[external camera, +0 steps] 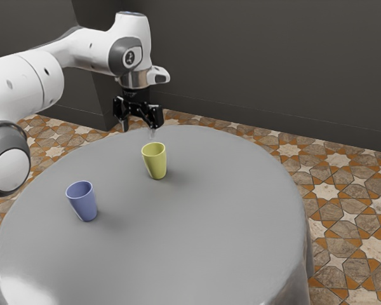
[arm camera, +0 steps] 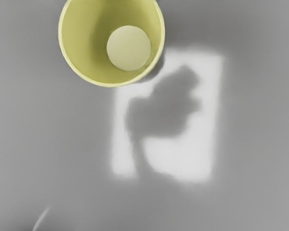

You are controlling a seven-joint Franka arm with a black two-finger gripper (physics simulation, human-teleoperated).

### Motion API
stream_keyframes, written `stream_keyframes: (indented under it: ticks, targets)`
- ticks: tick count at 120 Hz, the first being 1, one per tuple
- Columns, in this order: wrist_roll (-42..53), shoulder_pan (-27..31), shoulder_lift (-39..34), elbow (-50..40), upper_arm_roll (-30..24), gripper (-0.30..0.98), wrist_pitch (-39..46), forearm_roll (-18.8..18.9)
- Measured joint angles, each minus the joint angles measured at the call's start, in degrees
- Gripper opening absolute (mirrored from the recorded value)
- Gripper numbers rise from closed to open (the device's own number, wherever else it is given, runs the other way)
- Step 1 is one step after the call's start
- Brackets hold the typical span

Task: Place the right cup onto the left cup

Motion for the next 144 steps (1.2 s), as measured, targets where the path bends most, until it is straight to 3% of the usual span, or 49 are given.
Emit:
stream_keyframes:
  ticks: [56,144]
  targets:
    - [1.3,1.6,11.5,13.4,-0.4,0.69,1.4,-1.1]
    - [3.2,1.9,21.1,22.9,-1.1,0.69,2.2,-1.7]
